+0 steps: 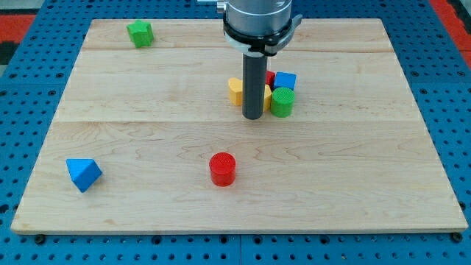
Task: Move the red circle below the green circle
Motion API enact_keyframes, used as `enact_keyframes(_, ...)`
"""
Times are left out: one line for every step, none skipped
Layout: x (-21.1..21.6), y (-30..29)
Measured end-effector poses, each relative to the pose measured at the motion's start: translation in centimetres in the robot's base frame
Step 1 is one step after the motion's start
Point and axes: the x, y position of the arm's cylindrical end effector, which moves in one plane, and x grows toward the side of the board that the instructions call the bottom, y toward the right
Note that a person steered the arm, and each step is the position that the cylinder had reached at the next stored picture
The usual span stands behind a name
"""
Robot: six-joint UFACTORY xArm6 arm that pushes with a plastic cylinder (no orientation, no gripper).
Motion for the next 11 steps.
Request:
enact_keyframes(2.7, -3.4)
enact_keyframes(4.7, -6.6)
enact_keyframes(7.3, -8.5)
enact_keyframes(10.5, -8.5)
enact_keyframes(11.7, -8.0)
enact_keyframes(11.7, -5.5)
enact_keyframes(11.6, -3.8)
enact_keyframes(11.5, -1.5)
enact_keyframes(11.5, 1.0)
enact_keyframes(11.5, 1.7)
enact_keyframes(10.6, 0.6)
